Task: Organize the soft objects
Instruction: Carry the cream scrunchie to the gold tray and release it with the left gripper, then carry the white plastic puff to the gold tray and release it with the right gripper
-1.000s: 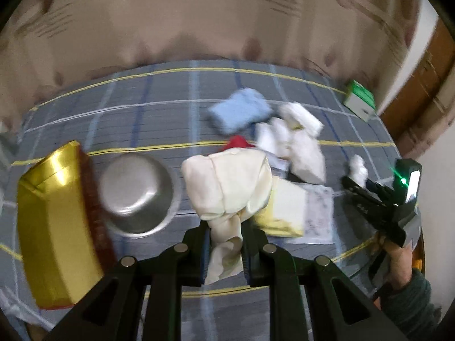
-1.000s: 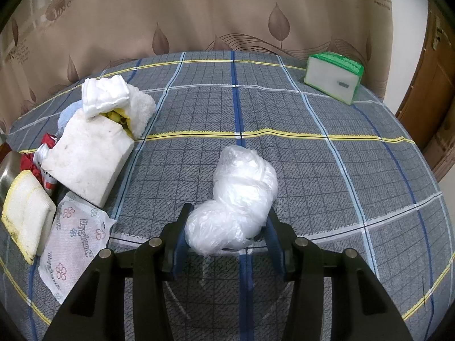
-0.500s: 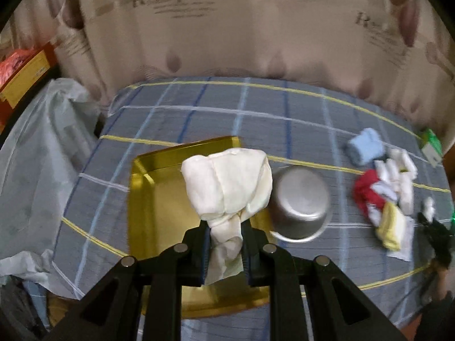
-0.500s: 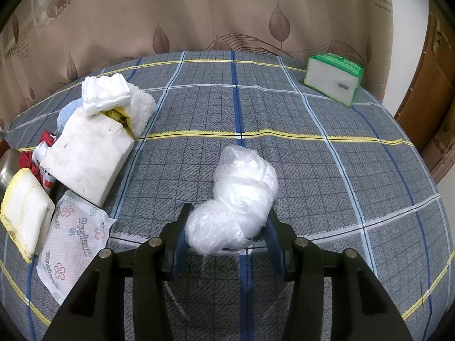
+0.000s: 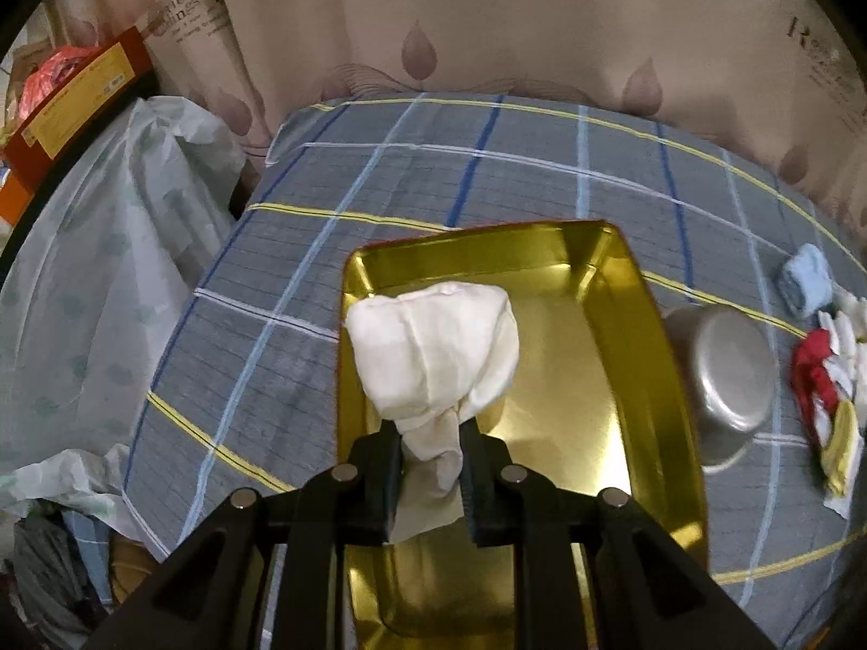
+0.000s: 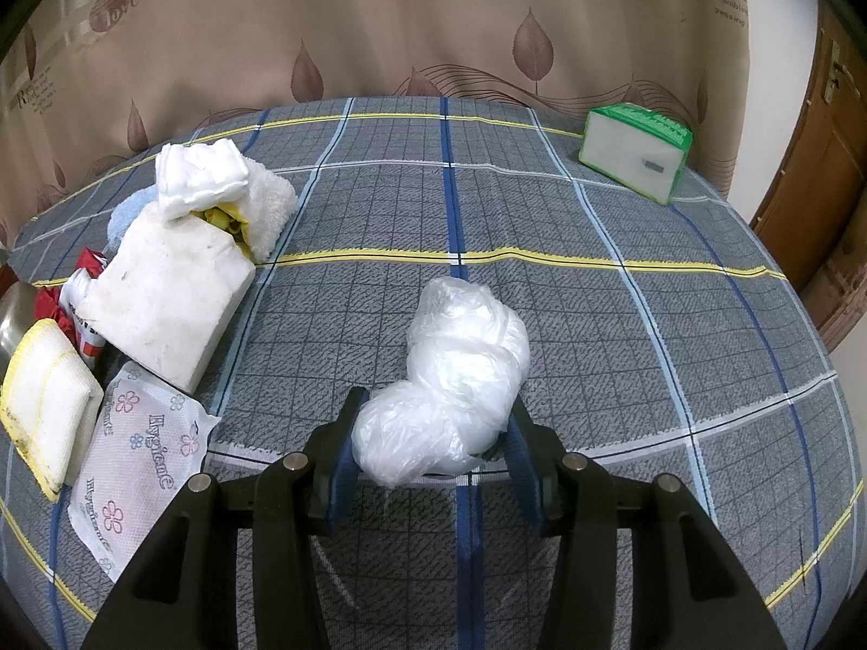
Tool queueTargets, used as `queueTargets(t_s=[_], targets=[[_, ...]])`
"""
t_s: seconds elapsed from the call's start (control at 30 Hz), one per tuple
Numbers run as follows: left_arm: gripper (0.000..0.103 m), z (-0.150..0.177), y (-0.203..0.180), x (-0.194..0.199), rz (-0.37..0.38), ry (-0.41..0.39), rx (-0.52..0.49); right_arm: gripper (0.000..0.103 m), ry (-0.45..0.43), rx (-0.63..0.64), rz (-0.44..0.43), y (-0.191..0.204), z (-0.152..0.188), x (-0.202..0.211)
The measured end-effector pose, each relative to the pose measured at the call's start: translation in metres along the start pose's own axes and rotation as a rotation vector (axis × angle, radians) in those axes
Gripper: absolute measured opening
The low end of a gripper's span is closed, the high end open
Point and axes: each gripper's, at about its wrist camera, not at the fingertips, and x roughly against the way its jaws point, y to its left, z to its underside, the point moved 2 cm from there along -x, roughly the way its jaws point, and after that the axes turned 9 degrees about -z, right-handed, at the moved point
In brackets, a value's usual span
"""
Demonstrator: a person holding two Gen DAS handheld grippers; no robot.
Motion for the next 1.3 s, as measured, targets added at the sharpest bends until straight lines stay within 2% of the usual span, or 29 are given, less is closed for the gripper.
queueTargets(t_s=[0.17, 0.27, 0.33, 0.47, 0.63, 0.97, 1.03, 1.13, 1.3], targets=[[0.022, -0.009, -0.001, -0.014, -0.015, 0.020, -0.030, 0.046, 0.000, 0.002, 0.005, -0.001, 0.000, 0.001], [0.045, -0.013, -0.005, -0.016, -0.005, 0.021, -0.046, 0.046, 0.000, 0.003, 0.006, -0.002, 0.000, 0.001], [0.049, -0.016, -0.007, -0.018, -0.029, 0.016, -0.052, 0.046, 0.001, 0.003, 0.006, -0.002, 0.000, 0.001], [0.050, -0.018, -0.006, -0.018, -0.061, 0.000, -0.056, 0.046, 0.001, 0.004, 0.007, -0.003, 0.000, 0.001], [0.050, -0.015, 0.001, -0.005, -0.038, -0.018, -0.039, 0.046, 0.001, 0.002, 0.004, -0.002, 0.000, 0.001], [0.050, 0.013, 0.020, 0.037, -0.047, -0.069, -0.018, 0.046, 0.001, 0.001, 0.004, -0.002, 0.000, 0.001], [0.050, 0.017, 0.024, 0.045, -0.078, -0.097, -0.028, 0.046, 0.000, 0.000, 0.003, -0.003, 0.000, 0.001], [0.050, 0.024, 0.035, 0.055, -0.121, -0.139, -0.003, 0.046, -0.001, -0.001, 0.002, -0.002, 0.000, 0.001], [0.050, 0.033, 0.045, 0.053, -0.106, -0.151, 0.053, 0.043, 0.002, -0.007, 0.008, -0.001, -0.001, 0.000]])
